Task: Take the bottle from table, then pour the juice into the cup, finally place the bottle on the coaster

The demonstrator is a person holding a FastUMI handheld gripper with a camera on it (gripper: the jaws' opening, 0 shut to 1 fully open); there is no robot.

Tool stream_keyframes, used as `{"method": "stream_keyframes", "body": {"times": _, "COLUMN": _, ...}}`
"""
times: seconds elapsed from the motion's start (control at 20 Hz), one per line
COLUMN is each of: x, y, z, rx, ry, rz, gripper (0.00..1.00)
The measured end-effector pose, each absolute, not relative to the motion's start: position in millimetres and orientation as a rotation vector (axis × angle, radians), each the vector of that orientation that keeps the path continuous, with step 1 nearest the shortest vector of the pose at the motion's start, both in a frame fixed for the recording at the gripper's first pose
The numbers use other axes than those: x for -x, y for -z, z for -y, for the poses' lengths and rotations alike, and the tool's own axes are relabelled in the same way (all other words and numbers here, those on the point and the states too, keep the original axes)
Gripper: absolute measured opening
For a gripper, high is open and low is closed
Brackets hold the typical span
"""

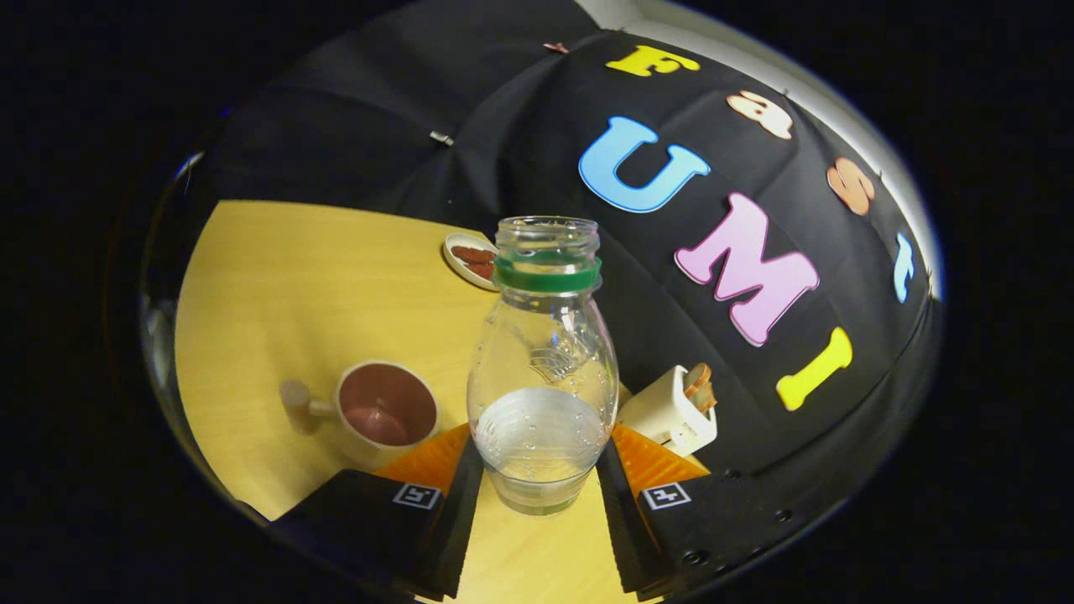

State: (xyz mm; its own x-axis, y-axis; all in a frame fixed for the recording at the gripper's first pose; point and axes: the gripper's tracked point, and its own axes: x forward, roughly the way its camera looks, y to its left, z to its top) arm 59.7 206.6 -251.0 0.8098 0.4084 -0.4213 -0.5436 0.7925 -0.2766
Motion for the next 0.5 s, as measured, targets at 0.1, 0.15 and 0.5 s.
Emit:
{"method": "stream_keyframes", "body": {"times": 0.1, "x": -69, "y": 243, "z": -200, "rx": 0.308, "ry": -0.527, "rz": -0.346, "gripper": 0.72}}
{"method": "stream_keyframes", "body": {"times": 0.15, "x": -76, "y": 240, "z": -198, "rx": 0.265, "ry": -0.532, "rz": -0.345, "gripper": 0.72}}
{"method": "stream_keyframes", "body": {"times": 0.5, "x": -131, "y": 242, "z": -179, "rx": 0.014, "ry": -0.498, "rz": -0.362, "gripper": 0.72}}
